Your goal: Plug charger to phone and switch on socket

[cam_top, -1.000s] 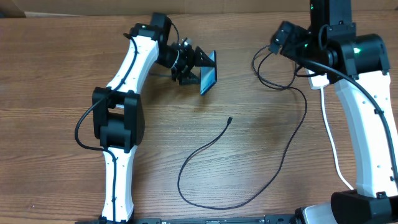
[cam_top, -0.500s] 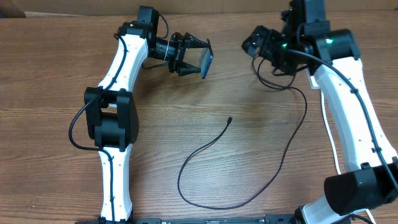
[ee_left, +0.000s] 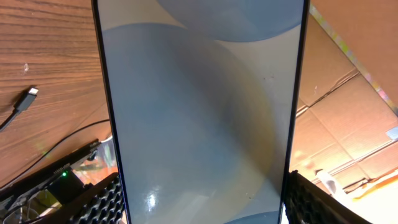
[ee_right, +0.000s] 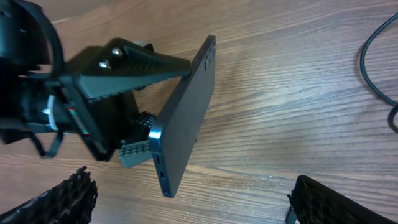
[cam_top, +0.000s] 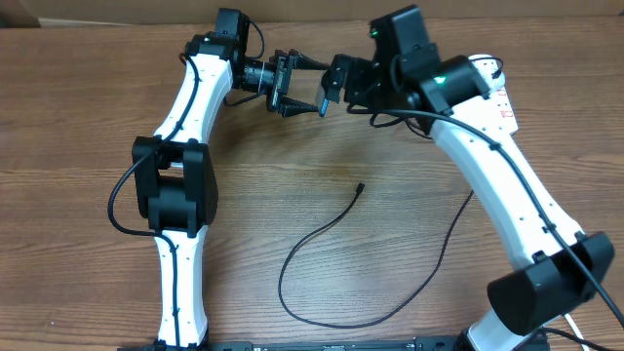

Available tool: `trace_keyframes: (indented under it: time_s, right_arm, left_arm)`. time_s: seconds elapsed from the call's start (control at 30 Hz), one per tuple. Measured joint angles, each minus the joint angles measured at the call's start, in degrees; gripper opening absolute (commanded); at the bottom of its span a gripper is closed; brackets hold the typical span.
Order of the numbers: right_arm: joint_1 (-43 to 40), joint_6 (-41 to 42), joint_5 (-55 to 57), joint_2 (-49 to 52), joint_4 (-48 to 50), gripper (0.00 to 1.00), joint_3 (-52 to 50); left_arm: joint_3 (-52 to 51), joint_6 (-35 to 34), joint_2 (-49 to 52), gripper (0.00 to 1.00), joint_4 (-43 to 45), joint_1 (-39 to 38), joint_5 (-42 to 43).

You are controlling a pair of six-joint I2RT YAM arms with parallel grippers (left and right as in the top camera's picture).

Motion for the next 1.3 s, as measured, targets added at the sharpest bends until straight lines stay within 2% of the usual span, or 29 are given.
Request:
trace_keyframes:
  time_s: [0.43, 0.63, 0.93, 1.17, 1.3]
  right_arm:
    - [2.93, 0.94, 3.23, 2.91, 3.04, 0.86, -0.52]
    - [4.46, 1.01, 7.34, 4.79, 3.39, 0.87, -0.94]
    - [4.68, 1.64, 9.6, 4.79, 2.14, 1.0, -0.76]
    - [1.44, 1.88, 9.57, 2.36, 0.09, 1.0, 0.96]
    - [-2.93, 0.63, 6.4, -0.48, -0.33, 0.96, 1.51]
  left_arm:
    - [0.0, -2.56, 0.0, 0.69, 0.17, 0.0, 0.76]
    - [0.0, -2.78, 0.0, 0.68, 0.2, 0.0, 0.81]
    - [0.0, -2.82, 0.0, 0.68, 1.49, 0.0, 0.7]
    - [0.0, -2.93, 0.0, 0.68, 1.66, 0.0, 0.57]
    - [0.0, -2.95, 0.0, 0.68, 1.66, 0.0, 0.57]
